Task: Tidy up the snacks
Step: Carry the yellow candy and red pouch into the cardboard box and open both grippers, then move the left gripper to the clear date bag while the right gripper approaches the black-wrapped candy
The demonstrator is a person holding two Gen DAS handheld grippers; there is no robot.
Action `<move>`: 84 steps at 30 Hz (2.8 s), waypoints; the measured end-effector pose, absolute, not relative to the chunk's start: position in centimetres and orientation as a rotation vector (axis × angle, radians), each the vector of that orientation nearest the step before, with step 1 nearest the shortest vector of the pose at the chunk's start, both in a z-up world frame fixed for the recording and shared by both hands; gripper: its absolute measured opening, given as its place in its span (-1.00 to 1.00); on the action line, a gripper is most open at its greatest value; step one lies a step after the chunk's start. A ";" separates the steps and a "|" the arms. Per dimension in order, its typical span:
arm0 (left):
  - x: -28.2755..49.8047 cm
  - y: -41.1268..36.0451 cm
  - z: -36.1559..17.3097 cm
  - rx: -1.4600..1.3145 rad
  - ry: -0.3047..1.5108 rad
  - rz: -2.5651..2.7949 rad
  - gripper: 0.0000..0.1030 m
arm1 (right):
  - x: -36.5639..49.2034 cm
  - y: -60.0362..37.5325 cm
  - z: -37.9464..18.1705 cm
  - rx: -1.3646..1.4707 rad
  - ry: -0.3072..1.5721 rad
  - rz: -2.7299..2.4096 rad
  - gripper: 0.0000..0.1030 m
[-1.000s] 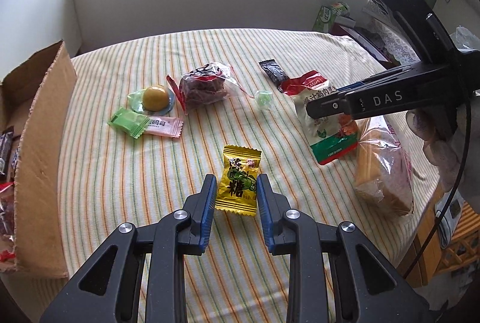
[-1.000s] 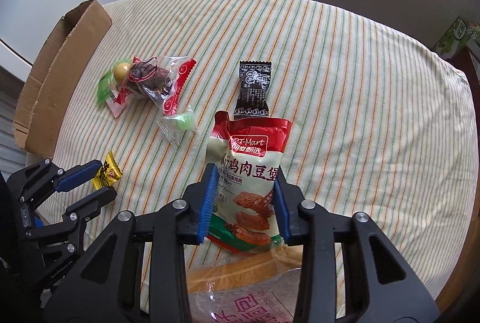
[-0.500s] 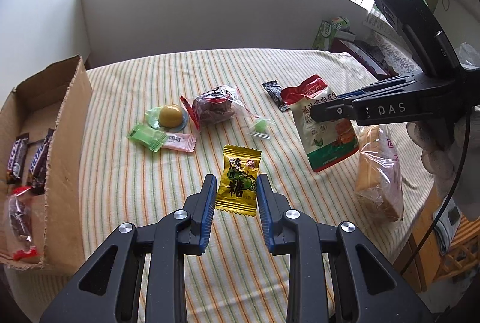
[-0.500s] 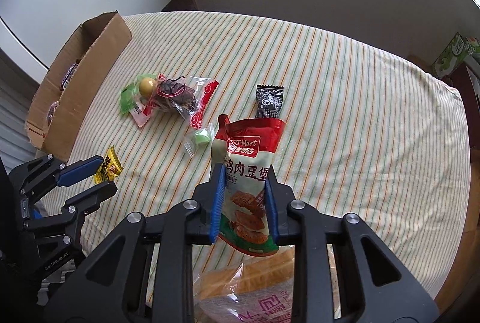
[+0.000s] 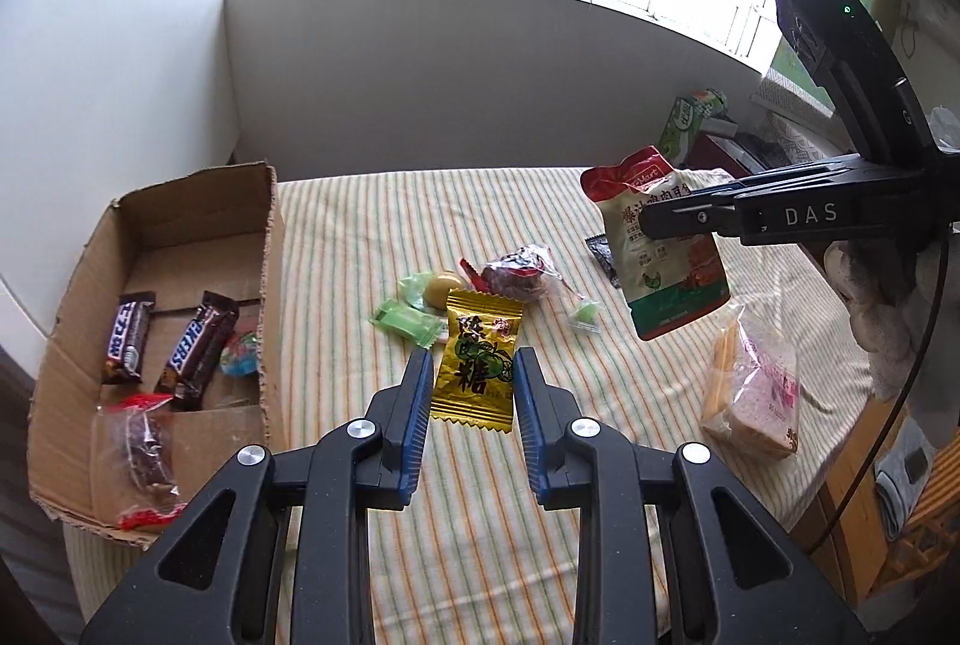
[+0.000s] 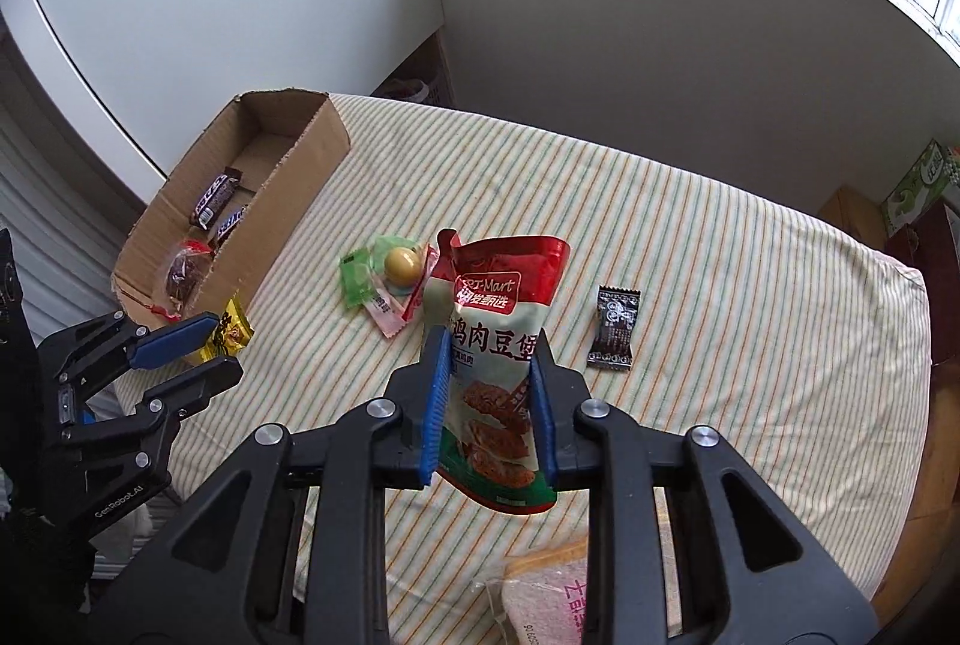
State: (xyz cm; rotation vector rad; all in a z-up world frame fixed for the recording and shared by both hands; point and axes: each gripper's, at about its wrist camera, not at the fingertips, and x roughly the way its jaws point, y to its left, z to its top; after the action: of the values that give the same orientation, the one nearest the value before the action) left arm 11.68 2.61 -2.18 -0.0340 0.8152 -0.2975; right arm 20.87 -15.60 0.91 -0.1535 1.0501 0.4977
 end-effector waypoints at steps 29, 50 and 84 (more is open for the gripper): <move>11.2 16.5 -2.3 -0.136 0.798 -0.047 -0.50 | 24.2 2.0 1.5 -0.183 0.992 0.735 -0.51; 11.4 17.8 -2.6 -0.181 0.792 -0.027 0.00 | 24.3 5.1 1.8 -0.229 0.964 0.740 0.33; 11.5 6.6 -1.8 -0.118 0.789 -0.204 0.00 | 22.9 -16.6 1.0 -0.192 0.999 0.501 0.34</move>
State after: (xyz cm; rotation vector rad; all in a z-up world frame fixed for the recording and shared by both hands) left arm 11.52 6.60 -1.78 -0.1179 0.7887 -0.2041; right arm 22.87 -16.56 1.00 -0.1918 0.9994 0.5009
